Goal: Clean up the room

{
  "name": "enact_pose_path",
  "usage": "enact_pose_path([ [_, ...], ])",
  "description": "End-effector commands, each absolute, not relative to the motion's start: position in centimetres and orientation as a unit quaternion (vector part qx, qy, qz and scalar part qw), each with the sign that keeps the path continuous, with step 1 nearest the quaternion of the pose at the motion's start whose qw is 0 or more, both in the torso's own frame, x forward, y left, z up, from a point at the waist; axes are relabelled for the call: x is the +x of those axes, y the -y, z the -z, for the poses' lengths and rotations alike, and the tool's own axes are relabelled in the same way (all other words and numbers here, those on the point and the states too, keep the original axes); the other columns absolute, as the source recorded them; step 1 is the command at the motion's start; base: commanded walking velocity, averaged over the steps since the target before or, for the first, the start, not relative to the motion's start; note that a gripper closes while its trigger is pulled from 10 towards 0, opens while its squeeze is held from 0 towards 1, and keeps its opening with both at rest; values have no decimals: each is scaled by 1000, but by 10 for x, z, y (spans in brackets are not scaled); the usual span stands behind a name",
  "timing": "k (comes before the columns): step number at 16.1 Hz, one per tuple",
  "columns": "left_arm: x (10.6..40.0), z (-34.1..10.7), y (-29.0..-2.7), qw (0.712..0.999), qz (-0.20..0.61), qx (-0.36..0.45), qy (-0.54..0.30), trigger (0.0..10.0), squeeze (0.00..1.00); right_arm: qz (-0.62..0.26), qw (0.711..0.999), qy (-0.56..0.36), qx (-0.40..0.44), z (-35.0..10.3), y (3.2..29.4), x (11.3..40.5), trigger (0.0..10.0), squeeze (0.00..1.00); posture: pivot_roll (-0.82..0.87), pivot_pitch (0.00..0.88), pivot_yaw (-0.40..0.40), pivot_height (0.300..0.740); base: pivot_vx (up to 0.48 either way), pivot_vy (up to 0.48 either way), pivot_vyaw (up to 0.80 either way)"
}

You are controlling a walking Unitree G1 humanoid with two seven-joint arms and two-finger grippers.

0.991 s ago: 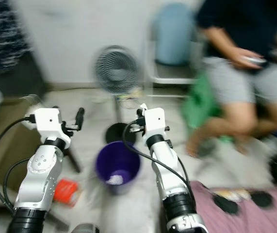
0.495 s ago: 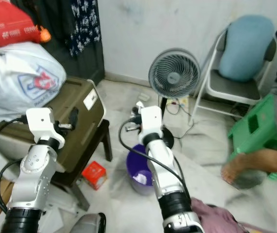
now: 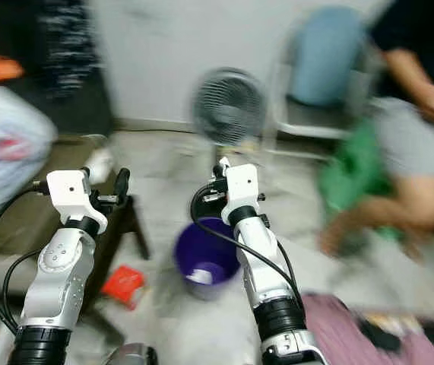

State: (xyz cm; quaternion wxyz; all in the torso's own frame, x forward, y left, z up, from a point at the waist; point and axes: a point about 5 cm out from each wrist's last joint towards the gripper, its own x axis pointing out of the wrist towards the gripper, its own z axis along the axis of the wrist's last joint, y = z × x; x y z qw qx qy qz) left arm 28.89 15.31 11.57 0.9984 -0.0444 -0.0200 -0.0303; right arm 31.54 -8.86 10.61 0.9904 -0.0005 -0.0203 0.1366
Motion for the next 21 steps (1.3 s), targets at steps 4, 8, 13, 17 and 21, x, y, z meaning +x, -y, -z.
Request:
enact_pose_path([
  [4, 291, -121, -151, 997, 45, -49, 34, 10000, 0, -130, 991, 19, 0, -106, 91, 318, 10000, 0, 79, 0, -10, 740, 0, 0, 0],
  [8, 290, -123, -150, 997, 51, -52, 40, 10000, 0, -131, 991, 19, -1, -106, 91, 318, 10000, 0, 80, 0, -10, 740, 213, 0, 0],
  [13, 290, -122, -150, 996, 53, -53, 40, 10000, 0, -131, 991, 19, -1, -106, 90, 318, 10000, 0, 80, 0, -9, 740, 349, 0, 0],
  [17, 290, -122, -150, 996, 54, -52, 40, 10000, 0, -132, 991, 20, -2, -106, 90, 318, 10000, 0, 84, 0, -9, 740, 392, 0, 0],
  [21, 290, -121, -150, 996, 55, -51, 39, 10000, 0, -132, 991, 20, -2, -106, 89, 318, 10000, 0, 84, 0, -9, 740, 400, 0, 0],
])
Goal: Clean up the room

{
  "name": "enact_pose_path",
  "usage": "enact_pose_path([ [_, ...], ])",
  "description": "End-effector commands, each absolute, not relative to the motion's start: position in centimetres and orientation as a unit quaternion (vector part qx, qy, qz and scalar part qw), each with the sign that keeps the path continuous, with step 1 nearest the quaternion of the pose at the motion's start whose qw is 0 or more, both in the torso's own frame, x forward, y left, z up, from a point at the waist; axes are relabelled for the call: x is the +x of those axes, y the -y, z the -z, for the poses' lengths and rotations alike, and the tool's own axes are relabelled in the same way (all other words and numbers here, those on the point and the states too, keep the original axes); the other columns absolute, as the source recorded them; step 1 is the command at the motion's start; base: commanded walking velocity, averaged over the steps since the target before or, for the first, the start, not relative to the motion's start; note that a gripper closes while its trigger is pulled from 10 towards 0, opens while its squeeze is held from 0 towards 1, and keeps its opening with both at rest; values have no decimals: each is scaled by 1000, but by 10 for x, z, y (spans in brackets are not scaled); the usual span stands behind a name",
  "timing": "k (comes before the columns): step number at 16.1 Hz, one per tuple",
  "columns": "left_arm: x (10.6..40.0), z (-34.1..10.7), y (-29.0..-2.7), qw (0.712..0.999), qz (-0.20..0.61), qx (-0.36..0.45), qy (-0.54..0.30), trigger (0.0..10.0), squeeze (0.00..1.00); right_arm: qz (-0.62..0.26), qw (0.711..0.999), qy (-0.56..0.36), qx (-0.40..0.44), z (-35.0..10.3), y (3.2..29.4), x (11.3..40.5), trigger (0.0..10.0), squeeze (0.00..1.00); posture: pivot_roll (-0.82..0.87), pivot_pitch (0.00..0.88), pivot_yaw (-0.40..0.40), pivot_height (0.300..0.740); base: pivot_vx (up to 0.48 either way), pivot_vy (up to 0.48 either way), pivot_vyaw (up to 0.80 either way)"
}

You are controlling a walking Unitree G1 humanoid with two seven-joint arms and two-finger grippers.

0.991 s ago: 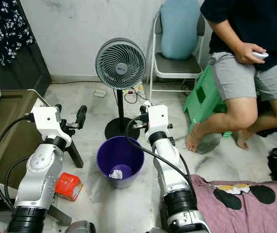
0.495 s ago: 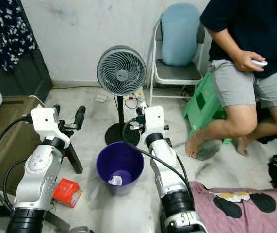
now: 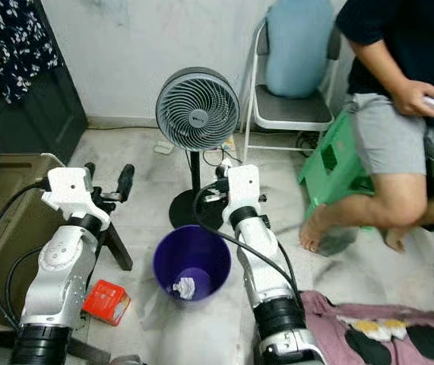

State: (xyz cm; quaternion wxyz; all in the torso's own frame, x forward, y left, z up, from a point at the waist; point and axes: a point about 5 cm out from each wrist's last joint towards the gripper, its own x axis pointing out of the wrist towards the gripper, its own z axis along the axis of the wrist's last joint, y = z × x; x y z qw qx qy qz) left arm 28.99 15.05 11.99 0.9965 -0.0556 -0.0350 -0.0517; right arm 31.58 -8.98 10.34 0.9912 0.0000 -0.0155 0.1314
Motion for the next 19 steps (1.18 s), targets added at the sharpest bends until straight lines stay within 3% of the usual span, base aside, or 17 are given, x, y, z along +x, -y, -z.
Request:
enact_pose_path([
  [1, 290, -122, -151, 996, 55, -50, 39, 10000, 0, -132, 991, 21, -2, -106, 89, 318, 10000, 0, 85, 0, -8, 740, 401, 0, 0],
  [6, 291, -122, -151, 997, 54, -48, 39, 10000, 0, -131, 991, 24, 1, -107, 89, 319, 10000, 0, 86, 0, -7, 740, 404, 0, 0],
  [14, 291, -122, -154, 997, 38, -46, 40, 10000, 0, -130, 991, 29, 7, -109, 91, 321, 10000, 0, 95, 0, -8, 740, 0, 0, 0],
  [19, 283, -116, -177, 998, 42, 35, 32, 10000, 0, -110, 993, 22, -22, -105, 90, 322, 10000, 0, 103, 0, -11, 740, 0, 0, 788],
])
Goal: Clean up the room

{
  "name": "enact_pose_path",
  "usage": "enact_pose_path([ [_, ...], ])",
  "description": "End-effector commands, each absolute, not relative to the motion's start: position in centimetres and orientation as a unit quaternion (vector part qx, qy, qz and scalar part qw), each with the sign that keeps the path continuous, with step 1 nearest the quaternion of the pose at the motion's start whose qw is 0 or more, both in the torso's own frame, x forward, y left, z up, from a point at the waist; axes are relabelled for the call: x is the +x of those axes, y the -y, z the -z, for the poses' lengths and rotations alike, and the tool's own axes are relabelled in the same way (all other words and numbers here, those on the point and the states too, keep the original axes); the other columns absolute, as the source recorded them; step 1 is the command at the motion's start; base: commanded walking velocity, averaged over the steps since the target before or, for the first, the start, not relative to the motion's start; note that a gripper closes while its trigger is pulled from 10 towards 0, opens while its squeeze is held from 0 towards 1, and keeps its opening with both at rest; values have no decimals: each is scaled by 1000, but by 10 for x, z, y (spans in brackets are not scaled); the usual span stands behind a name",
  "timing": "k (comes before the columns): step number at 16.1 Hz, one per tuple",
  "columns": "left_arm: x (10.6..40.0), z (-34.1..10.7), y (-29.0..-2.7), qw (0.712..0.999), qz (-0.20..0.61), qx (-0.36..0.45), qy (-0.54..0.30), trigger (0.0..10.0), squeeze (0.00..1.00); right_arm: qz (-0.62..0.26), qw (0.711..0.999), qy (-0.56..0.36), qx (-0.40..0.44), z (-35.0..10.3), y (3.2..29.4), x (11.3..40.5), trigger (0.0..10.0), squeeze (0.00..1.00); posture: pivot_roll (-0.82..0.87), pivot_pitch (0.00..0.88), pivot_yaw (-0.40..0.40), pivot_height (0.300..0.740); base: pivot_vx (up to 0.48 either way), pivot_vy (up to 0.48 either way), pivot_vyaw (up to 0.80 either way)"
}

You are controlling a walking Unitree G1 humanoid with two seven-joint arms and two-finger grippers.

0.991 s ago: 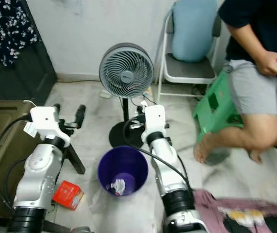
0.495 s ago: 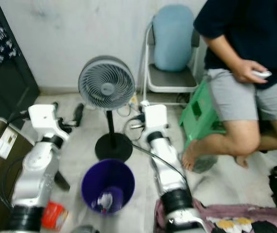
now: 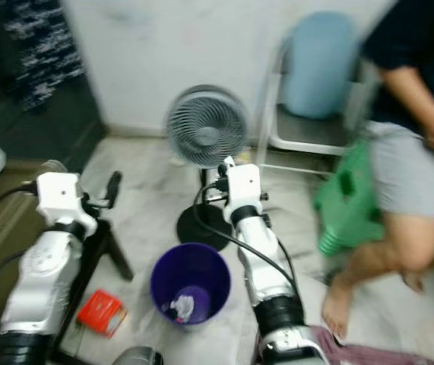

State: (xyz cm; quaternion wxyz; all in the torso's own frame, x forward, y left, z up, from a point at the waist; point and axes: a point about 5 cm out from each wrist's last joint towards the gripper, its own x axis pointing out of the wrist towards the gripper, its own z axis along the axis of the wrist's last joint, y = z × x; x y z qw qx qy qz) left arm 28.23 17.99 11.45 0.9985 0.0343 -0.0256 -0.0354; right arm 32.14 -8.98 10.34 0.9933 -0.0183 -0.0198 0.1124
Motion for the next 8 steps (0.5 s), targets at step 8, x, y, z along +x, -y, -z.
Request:
enact_pose_path([
  [8, 277, -124, -177, 993, 56, 90, 54, 10000, 0, -82, 996, -28, -12, -94, 88, 330, 10000, 0, 127, 0, -33, 740, 0, 0, 52],
])
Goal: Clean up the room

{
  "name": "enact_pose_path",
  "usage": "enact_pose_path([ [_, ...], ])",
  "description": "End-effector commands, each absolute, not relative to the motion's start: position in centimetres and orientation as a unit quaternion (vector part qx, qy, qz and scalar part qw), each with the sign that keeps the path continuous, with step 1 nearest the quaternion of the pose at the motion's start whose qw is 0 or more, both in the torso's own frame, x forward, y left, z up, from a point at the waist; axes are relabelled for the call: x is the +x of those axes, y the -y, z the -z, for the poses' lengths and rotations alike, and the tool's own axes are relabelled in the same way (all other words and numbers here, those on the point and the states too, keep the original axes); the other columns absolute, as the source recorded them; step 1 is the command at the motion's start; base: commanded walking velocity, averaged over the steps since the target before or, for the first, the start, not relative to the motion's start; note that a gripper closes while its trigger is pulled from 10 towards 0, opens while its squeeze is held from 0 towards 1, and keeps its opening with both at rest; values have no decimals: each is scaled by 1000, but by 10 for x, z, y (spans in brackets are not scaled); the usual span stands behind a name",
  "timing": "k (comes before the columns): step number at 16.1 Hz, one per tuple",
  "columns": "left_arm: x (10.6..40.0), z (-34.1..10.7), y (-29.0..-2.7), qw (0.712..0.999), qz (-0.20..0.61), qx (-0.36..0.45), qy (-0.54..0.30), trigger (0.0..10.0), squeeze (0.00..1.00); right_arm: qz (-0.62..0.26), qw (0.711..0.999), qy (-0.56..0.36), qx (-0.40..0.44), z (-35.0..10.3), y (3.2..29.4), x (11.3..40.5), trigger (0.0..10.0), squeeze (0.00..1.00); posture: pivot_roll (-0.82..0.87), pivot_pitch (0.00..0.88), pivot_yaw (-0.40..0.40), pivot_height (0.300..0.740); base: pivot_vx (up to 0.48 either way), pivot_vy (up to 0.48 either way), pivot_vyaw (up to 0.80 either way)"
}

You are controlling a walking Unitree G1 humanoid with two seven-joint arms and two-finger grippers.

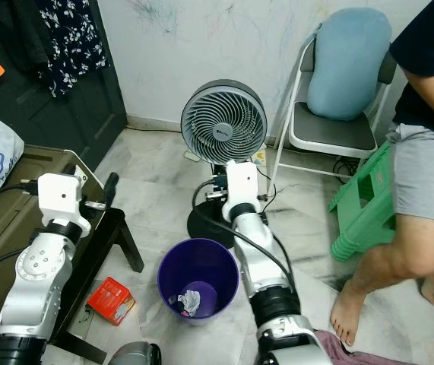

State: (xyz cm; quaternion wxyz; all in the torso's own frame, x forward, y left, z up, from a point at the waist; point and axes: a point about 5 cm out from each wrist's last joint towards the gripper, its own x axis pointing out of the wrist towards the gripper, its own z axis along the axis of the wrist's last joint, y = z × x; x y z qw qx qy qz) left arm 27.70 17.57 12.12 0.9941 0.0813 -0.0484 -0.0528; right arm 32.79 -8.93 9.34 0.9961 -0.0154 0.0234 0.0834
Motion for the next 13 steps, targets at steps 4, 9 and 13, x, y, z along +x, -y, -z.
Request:
enact_pose_path([
  [4, 256, -136, -151, 981, 141, 103, 82, 10000, 0, -40, 993, -113, -3, -68, 91, 327, 10000, 0, 170, 49, -28, 740, 0, 0, 0],
  [9, 227, -128, -150, 970, 204, 127, 47, 10000, 0, -31, 989, -144, -16, -54, 89, 322, 10000, 0, 217, 106, -2, 740, 0, 0, 0],
  [13, 210, -129, -161, 969, 206, 136, 21, 10000, 0, -19, 990, -137, -13, -54, 89, 323, 10000, 0, 257, 147, 32, 740, 0, 0, 377],
])
